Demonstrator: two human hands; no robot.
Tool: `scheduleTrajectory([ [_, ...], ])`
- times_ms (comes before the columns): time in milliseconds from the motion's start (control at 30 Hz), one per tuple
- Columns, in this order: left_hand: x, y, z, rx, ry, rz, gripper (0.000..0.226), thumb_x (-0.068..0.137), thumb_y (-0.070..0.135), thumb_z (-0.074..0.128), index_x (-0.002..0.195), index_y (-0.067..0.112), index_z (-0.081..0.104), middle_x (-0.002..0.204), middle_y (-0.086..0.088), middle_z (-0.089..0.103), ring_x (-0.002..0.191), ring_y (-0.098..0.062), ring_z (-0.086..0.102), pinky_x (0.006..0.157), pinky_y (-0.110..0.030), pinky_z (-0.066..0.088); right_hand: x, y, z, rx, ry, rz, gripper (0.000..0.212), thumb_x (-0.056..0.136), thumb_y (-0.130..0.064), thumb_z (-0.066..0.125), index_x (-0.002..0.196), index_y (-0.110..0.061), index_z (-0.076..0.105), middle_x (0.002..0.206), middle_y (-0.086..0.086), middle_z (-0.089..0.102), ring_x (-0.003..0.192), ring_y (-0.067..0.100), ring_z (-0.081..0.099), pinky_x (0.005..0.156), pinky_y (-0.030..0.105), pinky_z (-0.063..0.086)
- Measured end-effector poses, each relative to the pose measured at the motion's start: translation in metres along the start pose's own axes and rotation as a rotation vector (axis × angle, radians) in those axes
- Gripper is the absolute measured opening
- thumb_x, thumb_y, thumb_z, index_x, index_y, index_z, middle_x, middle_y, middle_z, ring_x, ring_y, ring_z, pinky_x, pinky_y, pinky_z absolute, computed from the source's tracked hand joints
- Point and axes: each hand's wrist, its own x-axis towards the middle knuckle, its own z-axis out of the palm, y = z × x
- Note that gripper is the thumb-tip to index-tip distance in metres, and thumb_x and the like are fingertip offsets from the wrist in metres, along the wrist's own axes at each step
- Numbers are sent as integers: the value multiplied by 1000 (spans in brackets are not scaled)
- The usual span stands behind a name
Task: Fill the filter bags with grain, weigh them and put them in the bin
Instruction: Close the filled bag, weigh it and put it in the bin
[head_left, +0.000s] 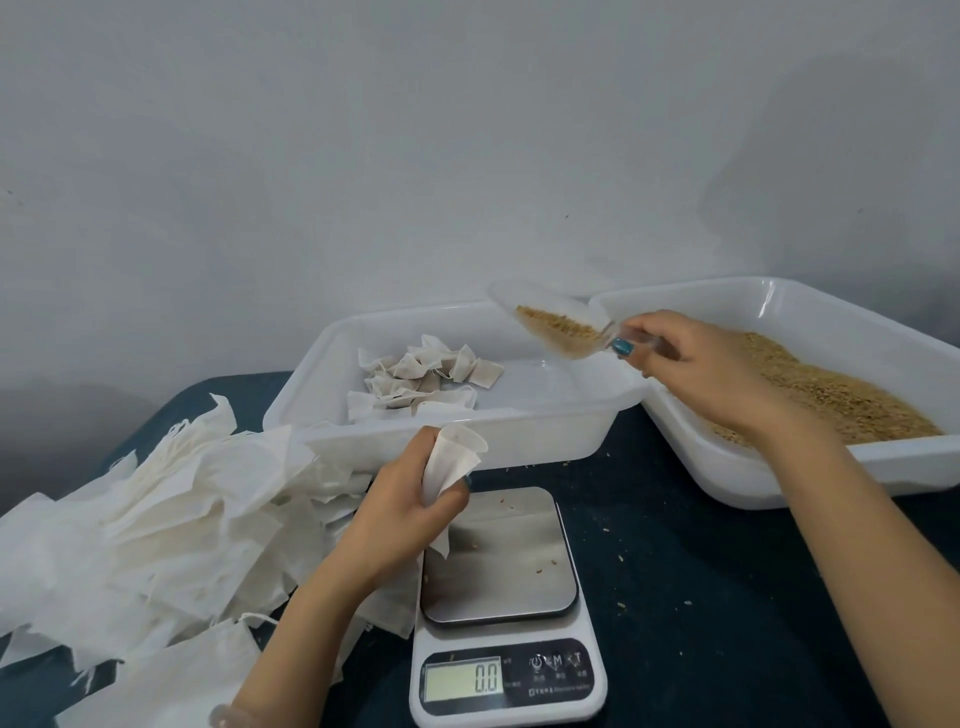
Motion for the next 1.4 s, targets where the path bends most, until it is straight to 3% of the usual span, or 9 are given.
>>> scheduleTrajectory([
  [167,-2,1,-2,-7,-3,-13,23,81,35,52,104,31,54,88,0,64,78,-23,61,73,-42,51,-4,-11,11,1,-62,-168,23,93,-35,61,116,-34,65,107,-23,65,101,1,61,91,34,48],
  [233,-2,1,-3,2,2,-21,24,80,36,51,103,30,53,87,0,65,79,-23,61,74,-44,52,-5,-10,14,-96,-71,-239,25,93,-33,62,117,-38,63,106,-28,62,101,4,59,92,35,42],
  [400,-1,0,-3,27,19,-37,22,79,40,50,98,29,51,84,-3,66,78,-25,61,73,-46,51,-8,-7,15,-288,-81,-254,28,95,-35,57,122,-37,62,113,-19,63,112,11,51,100,30,20],
  [533,1,-3,-3,58,9,-19,31,77,47,52,104,33,51,90,11,65,81,-12,62,66,-29,51,-9,-13,13,-351,-87,-283,27,95,-31,59,120,-41,62,110,-18,61,115,11,48,108,34,12],
  [667,2,-7,-2,147,-18,8,29,88,26,67,102,40,46,96,31,60,88,6,58,65,-13,48,-8,-26,13,-433,-68,-352,30,94,-26,61,121,-40,64,106,-14,52,117,14,44,112,40,8],
  [867,1,-4,2,152,-23,11,32,79,41,59,107,30,48,95,11,64,85,-1,58,65,-29,51,-4,-48,10,-511,-16,-487,29,89,-31,64,117,-37,68,106,-6,57,118,21,44,113,47,8],
  [1033,2,-4,4,140,-38,-14,31,90,25,67,113,28,46,101,8,65,78,-7,64,69,-41,56,-1,-65,7,-583,27,-560,29,85,-31,70,114,-35,71,105,-3,61,117,27,46,113,53,10],
  [1300,2,-4,7,72,-27,1,35,89,24,67,114,26,44,94,12,62,77,0,60,61,-24,50,6,-81,4,-626,66,-600,27,82,-32,74,109,-33,74,105,4,61,118,35,48,111,57,12],
  [1400,2,-3,7,22,-22,-4,33,85,39,64,110,37,43,95,13,63,77,-4,62,65,-32,55,8,-83,1,-648,84,-602,26,82,-35,72,109,-36,73,107,3,60,119,34,46,111,55,11],
])
